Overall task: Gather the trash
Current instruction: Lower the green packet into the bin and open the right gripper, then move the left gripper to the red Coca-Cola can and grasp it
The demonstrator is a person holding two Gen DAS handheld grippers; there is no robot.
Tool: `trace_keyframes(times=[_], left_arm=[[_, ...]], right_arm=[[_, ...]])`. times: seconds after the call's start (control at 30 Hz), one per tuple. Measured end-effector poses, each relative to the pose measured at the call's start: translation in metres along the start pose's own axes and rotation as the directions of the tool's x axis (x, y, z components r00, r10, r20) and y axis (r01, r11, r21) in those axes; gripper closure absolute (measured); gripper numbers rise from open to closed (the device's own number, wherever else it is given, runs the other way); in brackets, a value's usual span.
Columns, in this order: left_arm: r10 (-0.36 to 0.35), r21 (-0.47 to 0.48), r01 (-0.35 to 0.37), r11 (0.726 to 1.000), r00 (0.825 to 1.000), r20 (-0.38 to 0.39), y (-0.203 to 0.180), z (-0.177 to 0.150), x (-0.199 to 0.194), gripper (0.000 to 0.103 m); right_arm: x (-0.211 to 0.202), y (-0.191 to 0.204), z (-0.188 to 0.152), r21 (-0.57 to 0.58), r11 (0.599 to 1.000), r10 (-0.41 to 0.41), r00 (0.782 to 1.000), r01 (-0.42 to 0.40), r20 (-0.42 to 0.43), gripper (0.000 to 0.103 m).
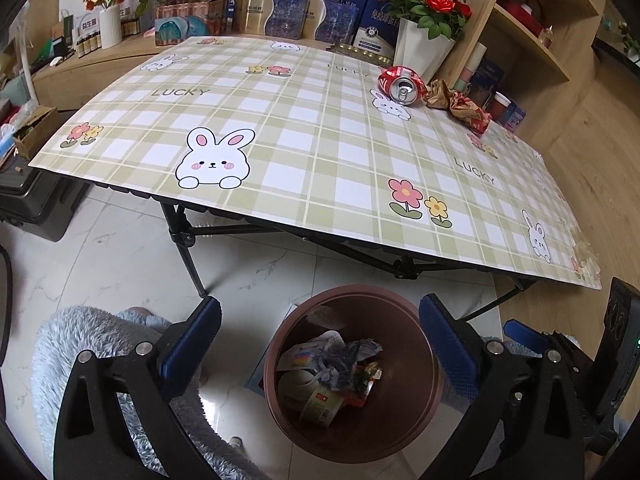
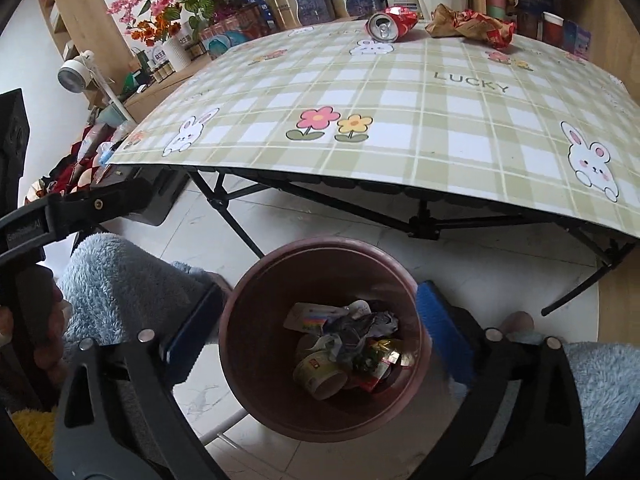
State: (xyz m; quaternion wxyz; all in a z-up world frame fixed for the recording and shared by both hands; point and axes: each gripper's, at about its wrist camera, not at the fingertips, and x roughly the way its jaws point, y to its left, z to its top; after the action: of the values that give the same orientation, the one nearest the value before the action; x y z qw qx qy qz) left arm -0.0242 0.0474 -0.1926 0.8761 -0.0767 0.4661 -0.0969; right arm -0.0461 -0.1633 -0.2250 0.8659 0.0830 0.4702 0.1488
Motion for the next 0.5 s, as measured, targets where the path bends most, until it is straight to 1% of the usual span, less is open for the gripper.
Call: trace_keyframes(times=[0.2,0.5], left_arm=[[0.001,0.004,-0.001,1.000,1.000,-0.014,-0.001,-0.001,0.003,0.006],[0.012,0.019,-0.011,1.000,0.999,-0.040,-0.004,-0.002,0.011,0.006]], right_arm=[[0.006,-0.009,-0.001,0.037,0.999,-0.020,1.000,0.021,-0.020,0.006],[0.013,-0.022,-0.003,0.097,0.995,-0.004,0.999,0.008,-0.036,0.006]])
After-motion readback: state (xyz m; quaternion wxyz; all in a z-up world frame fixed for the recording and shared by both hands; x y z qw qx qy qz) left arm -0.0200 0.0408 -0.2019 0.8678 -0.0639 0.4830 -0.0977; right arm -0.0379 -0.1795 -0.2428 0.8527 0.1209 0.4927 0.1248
